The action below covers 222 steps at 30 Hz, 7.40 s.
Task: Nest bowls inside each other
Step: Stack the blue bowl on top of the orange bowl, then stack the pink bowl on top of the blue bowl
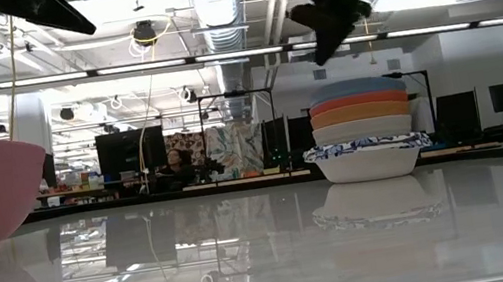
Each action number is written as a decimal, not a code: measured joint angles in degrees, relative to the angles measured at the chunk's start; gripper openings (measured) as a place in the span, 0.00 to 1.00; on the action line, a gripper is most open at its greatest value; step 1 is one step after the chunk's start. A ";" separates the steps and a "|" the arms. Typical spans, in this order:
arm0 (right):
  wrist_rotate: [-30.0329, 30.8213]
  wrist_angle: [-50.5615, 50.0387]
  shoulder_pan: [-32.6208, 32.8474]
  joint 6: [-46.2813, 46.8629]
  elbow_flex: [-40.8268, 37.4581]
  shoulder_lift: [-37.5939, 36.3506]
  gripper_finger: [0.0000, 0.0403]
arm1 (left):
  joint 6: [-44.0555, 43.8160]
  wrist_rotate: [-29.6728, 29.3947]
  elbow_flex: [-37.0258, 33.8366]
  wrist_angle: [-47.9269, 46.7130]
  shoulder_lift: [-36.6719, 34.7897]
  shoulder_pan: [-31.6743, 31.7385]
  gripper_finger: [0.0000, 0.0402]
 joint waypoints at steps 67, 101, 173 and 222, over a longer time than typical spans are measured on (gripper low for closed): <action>-18.11 40.88 28.37 -14.95 -1.70 5.73 0.02 | -6.17 9.38 0.02 -1.26 -0.02 -0.02 0.51; 1.43 38.46 50.99 -2.56 -12.75 7.56 0.02 | -47.06 26.10 0.08 -20.67 20.17 0.73 0.51; -0.10 35.07 51.00 3.89 -12.66 7.56 0.02 | -35.36 38.55 -4.02 -15.92 19.49 3.68 0.53; 45.21 35.64 46.87 8.79 -12.66 7.54 0.02 | -9.34 -32.56 -3.76 36.08 19.51 5.85 0.00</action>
